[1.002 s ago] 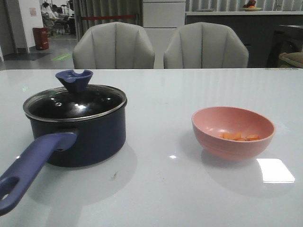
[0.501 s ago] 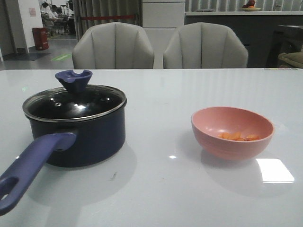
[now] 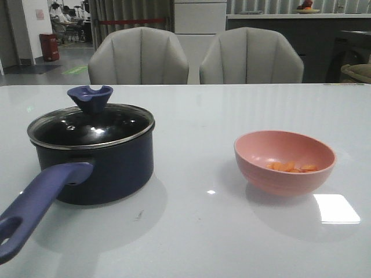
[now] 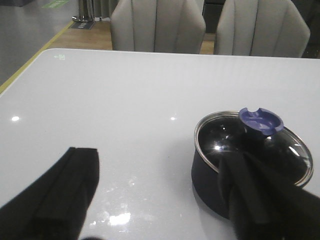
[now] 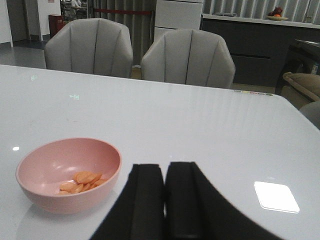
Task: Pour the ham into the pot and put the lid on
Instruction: 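Move the left gripper over the pot and grasp the purple lid knob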
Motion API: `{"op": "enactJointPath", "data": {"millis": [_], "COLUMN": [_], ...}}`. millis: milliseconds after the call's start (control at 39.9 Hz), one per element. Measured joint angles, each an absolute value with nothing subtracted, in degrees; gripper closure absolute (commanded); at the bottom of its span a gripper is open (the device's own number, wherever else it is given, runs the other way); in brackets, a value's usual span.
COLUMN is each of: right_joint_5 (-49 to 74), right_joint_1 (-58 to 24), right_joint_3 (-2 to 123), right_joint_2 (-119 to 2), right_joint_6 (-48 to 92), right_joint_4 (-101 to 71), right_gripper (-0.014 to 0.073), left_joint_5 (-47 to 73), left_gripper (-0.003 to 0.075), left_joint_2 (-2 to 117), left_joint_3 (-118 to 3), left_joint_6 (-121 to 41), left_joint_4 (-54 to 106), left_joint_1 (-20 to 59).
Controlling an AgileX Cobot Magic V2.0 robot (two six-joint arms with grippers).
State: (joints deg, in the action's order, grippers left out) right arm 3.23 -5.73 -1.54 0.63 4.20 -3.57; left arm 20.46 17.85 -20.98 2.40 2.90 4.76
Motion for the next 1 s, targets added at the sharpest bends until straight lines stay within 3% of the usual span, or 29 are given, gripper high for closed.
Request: {"op": "enactJointPath", "data": {"millis": [250, 1002], "right_joint_5": [3.23, 3.23], "right_joint_1": [-5.73, -5.73], "right_joint_3": [-1.54, -1.54], "right_joint_2": [0.63, 0.63], "right_joint_6": [4.2, 4.2], "right_joint_4": [-3.57, -3.57], "right_gripper": [0.0433, 0.0433], "left_joint_5": [26.52, 45.49], "left_gripper": [0.013, 0.0129], "left_joint_2": [32.42, 83.54], "left_joint_3": [-30.29, -72.91], "left_joint_6": [2.4, 4.08], "left_joint_4": [2.73, 5.04], "left_joint_1": [9.0, 22.02]}}
